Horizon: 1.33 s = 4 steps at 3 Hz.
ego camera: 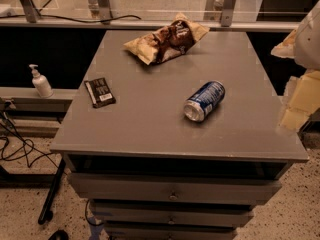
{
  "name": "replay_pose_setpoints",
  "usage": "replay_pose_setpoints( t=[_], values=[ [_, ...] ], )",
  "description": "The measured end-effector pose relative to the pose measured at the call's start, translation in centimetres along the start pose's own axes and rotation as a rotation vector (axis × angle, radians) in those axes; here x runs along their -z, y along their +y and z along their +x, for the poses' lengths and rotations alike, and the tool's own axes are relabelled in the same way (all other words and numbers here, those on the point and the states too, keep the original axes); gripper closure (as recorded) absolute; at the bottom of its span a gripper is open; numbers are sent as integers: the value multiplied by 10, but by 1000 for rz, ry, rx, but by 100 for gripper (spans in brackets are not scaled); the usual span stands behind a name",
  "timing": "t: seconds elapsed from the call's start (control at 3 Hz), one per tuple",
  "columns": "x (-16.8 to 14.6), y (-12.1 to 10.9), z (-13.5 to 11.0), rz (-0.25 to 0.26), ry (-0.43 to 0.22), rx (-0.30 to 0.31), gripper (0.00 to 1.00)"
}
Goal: Pick pepsi can
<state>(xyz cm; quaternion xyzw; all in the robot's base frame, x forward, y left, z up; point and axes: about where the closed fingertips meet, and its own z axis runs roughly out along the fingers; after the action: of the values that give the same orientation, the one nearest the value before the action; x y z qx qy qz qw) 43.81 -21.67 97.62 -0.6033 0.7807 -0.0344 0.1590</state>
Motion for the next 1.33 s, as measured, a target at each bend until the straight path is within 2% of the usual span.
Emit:
replay_pose_setpoints(
  t=[0.33,0.67,1.0,1.33],
  values=[
    [0,0,0,0,0,0,0],
    [-4,0,-7,-5,-15,26,0],
    [-25,1,-27,-25,-52,107,0],
    [-52,1,-46,-56,-118,200,0]
  ],
)
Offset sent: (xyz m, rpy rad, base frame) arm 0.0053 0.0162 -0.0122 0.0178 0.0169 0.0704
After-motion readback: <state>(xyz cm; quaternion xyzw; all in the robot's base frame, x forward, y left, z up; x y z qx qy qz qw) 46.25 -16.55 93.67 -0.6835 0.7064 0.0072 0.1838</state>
